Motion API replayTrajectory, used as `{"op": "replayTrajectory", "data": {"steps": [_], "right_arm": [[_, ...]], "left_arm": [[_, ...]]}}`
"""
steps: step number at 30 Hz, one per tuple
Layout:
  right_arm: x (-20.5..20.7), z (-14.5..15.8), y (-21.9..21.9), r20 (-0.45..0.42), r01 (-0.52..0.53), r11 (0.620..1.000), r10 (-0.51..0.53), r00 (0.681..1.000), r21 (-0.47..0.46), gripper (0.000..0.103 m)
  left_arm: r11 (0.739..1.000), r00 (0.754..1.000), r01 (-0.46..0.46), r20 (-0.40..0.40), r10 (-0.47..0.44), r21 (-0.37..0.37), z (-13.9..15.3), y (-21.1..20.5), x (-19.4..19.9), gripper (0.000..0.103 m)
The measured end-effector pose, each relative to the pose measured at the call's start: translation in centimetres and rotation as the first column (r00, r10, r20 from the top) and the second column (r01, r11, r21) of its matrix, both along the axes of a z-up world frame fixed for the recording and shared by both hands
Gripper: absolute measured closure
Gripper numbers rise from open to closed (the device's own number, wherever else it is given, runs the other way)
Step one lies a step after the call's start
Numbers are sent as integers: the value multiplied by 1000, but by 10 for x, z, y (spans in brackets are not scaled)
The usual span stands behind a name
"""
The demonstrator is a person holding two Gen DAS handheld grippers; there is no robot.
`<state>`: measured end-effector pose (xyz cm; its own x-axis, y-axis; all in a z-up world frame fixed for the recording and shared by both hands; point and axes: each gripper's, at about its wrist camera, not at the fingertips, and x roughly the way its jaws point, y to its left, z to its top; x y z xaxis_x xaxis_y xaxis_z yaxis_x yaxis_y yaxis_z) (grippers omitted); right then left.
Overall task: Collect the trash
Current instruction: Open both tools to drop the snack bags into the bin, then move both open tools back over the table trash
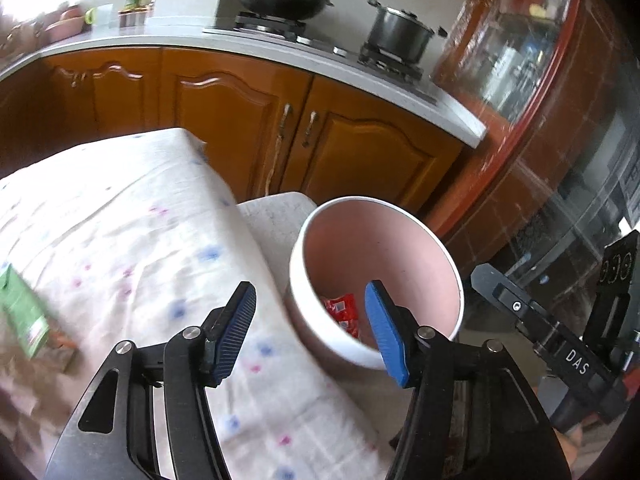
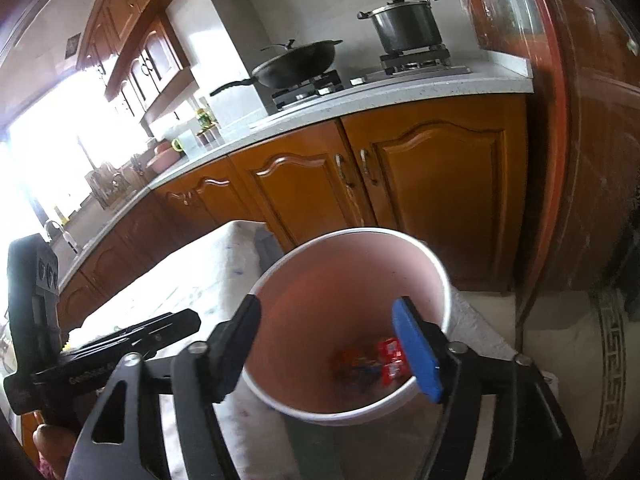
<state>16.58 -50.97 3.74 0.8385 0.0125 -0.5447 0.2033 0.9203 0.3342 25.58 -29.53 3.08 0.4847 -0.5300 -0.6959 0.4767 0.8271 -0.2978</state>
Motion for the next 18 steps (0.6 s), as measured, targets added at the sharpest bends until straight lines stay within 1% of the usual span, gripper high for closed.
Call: {"op": "replayTrajectory", "data": {"steps": [2, 8, 12, 18], "right_arm": [[-3, 3, 7, 18, -9, 1000, 9, 1000, 5, 23], [-8, 7, 37, 51, -51, 998, 49, 997, 30, 15], [-9, 5, 59, 54, -89, 995, 87, 995, 37, 15], [-7, 0, 91, 46, -147, 988, 145, 988, 53, 15]], "left_arm": [[1000, 1000, -17, 6, 17, -8, 3, 12, -5, 45], [997, 996, -76, 37, 77, -24, 12, 58, -25, 45], [992, 991, -121, 57, 122, -28, 16, 90, -35, 43], [982, 981, -186, 53, 188, -43, 14, 137, -45, 42]]}}
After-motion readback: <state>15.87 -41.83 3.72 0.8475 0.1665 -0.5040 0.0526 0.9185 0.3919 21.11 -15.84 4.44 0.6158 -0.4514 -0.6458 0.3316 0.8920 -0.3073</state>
